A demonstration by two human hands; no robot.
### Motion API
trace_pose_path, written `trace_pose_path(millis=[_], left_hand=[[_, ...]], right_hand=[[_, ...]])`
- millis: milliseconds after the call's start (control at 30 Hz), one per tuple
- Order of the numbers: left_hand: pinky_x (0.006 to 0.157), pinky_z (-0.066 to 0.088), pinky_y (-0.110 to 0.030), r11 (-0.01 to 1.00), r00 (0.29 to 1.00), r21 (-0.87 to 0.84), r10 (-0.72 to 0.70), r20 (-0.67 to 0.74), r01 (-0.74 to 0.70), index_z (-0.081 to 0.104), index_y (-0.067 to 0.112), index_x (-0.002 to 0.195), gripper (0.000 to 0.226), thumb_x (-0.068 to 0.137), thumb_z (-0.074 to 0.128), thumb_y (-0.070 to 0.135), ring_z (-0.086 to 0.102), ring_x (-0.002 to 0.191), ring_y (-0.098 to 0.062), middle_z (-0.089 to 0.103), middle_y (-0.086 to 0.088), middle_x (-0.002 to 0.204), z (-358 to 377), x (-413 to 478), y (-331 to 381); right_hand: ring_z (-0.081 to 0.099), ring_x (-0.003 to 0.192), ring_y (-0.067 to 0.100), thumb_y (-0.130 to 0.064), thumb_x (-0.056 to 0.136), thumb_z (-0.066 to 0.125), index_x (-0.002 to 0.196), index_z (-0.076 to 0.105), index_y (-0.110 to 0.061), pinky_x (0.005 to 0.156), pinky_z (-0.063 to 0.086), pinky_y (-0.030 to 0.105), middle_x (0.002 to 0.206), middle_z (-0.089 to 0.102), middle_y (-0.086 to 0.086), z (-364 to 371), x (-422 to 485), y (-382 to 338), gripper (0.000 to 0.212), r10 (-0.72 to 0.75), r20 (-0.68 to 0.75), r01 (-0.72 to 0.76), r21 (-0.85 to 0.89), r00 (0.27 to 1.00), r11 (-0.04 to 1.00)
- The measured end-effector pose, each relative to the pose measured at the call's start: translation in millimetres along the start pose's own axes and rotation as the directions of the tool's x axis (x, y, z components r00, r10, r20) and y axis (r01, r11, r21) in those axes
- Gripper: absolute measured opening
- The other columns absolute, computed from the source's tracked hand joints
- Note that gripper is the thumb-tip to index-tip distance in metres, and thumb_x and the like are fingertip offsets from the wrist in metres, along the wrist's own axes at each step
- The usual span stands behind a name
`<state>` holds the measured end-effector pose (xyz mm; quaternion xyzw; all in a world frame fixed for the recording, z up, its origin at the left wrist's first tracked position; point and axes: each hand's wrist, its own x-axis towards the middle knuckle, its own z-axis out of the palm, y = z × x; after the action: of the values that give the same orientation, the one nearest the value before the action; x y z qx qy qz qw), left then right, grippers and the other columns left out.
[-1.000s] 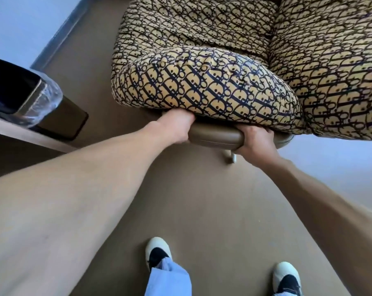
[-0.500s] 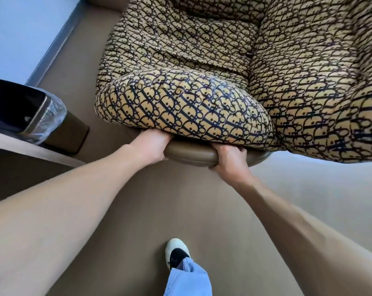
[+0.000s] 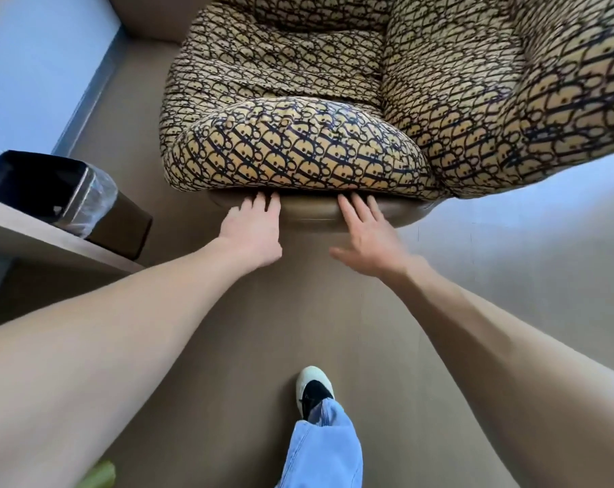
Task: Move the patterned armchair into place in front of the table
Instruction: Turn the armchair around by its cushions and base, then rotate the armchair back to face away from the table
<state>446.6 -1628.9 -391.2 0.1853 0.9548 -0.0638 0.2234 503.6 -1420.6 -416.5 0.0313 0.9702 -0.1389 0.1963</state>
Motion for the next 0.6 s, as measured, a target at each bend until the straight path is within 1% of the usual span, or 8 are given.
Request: trace_pose_path(millis=[67, 100, 167, 233, 333, 400, 500, 600], left_hand=[[0.103, 0.041, -0.045, 0.995, 0.980, 0.091, 0.061, -0.189, -0.044, 0.048, 0.011, 0.140, 0.056, 0.087, 0.058, 0.025, 0.049, 0.126, -0.033, 0.057, -0.015, 0.135, -16.0, -8.2, 2.8], [0.098, 0.042, -0.044, 0.993, 0.948, 0.102, 0.092, -0.304, -0.064, 0.055, 0.013, 0.132, 0.048, 0.085, 0.056, 0.018, 0.051, 0.118, -0.032, 0.060, -0.013, 0.126, -24.9, -12.5, 2.4], [0.098, 0.042, -0.044, 0.990, 0.877, 0.077, 0.140, -0.459, -0.117, 0.053, 0.016, 0.136, 0.056, 0.081, 0.054, 0.009, 0.050, 0.117, -0.032, 0.058, -0.013, 0.126, -40.2, -15.3, 0.5], [0.108, 0.038, -0.046, 0.985, 0.868, 0.034, 0.165, -0.468, -0.169, 0.041, 0.023, 0.149, 0.074, 0.079, 0.055, 0.004, 0.044, 0.130, -0.033, 0.048, -0.015, 0.142, -56.9, -12.8, 1.2], [0.121, 0.027, -0.048, 0.981, 0.938, -0.075, 0.147, -0.315, -0.179, 0.015, 0.039, 0.159, 0.097, 0.082, 0.061, 0.004, 0.023, 0.151, -0.033, 0.017, -0.011, 0.168, -84.7, -0.6, 6.5], [0.124, 0.022, -0.049, 0.984, 0.982, -0.114, 0.123, -0.143, -0.140, -0.002, 0.046, 0.159, 0.107, 0.084, 0.065, 0.007, 0.016, 0.155, -0.032, 0.003, -0.006, 0.171, -97.8, 9.4, 10.0], [0.124, 0.022, -0.052, 0.995, 0.989, -0.063, 0.083, 0.120, -0.076, -0.009, 0.043, 0.159, 0.104, 0.088, 0.061, 0.015, 0.023, 0.153, -0.029, 0.012, -0.011, 0.170, -105.8, 23.7, 11.8], [0.124, 0.020, -0.053, 0.999, 0.963, -0.035, 0.038, 0.267, -0.029, 0.005, 0.043, 0.160, 0.089, 0.088, 0.049, 0.018, 0.037, 0.147, -0.025, 0.031, -0.009, 0.165, -114.1, 37.4, 12.8]], right_hand=[[0.002, 0.160, 0.028, -0.059, 0.091, 0.059, 0.164, 0.000, -0.025, 0.128, 0.016, 0.053, 0.174, 0.003, 0.003, -14.8, -6.7, -1.4, 0.100, 0.006, 0.065, -0.004, -0.040, 0.998, 0.999], [0.006, 0.160, 0.026, -0.059, 0.091, 0.058, 0.164, 0.002, -0.026, 0.128, 0.015, 0.053, 0.174, 0.006, 0.001, -23.6, -10.5, -1.6, 0.097, 0.000, 0.083, 0.006, -0.070, 0.997, 0.998], [0.013, 0.159, 0.025, -0.053, 0.092, 0.060, 0.163, 0.007, -0.026, 0.127, 0.016, 0.054, 0.173, 0.015, -0.001, -45.3, -21.3, 0.3, 0.092, -0.019, 0.067, 0.026, -0.114, 0.998, 0.993], [0.018, 0.157, 0.025, -0.043, 0.091, 0.062, 0.162, 0.016, -0.026, 0.125, 0.021, 0.054, 0.170, 0.024, -0.001, -78.0, -32.9, 7.4, 0.086, -0.036, -0.042, 0.029, -0.159, 0.998, 0.987], [0.023, 0.155, 0.026, -0.029, 0.086, 0.063, 0.157, 0.030, -0.026, 0.123, 0.027, 0.053, 0.165, 0.033, 0.002, -152.2, -39.6, 30.9, 0.078, -0.069, -0.213, 0.010, -0.267, 0.975, 0.964], [0.024, 0.154, 0.028, -0.030, 0.084, 0.063, 0.155, 0.035, -0.026, 0.123, 0.026, 0.054, 0.164, 0.035, 0.004, -211.0, -37.2, 58.8, 0.076, -0.070, -0.289, -0.033, -0.337, 0.955, 0.941], [0.021, 0.156, 0.028, -0.040, 0.085, 0.065, 0.153, 0.038, -0.027, 0.124, 0.019, 0.061, 0.165, 0.033, 0.005, -292.4, -31.0, 119.0, 0.074, -0.015, -0.360, -0.142, -0.407, 0.933, 0.902], [0.015, 0.157, 0.026, -0.068, 0.089, 0.051, 0.150, 0.038, -0.038, 0.122, 0.008, 0.069, 0.166, 0.030, -0.001, -344.1, -32.3, 181.4, 0.069, 0.114, -0.396, -0.279, -0.390, 0.911, 0.878]])
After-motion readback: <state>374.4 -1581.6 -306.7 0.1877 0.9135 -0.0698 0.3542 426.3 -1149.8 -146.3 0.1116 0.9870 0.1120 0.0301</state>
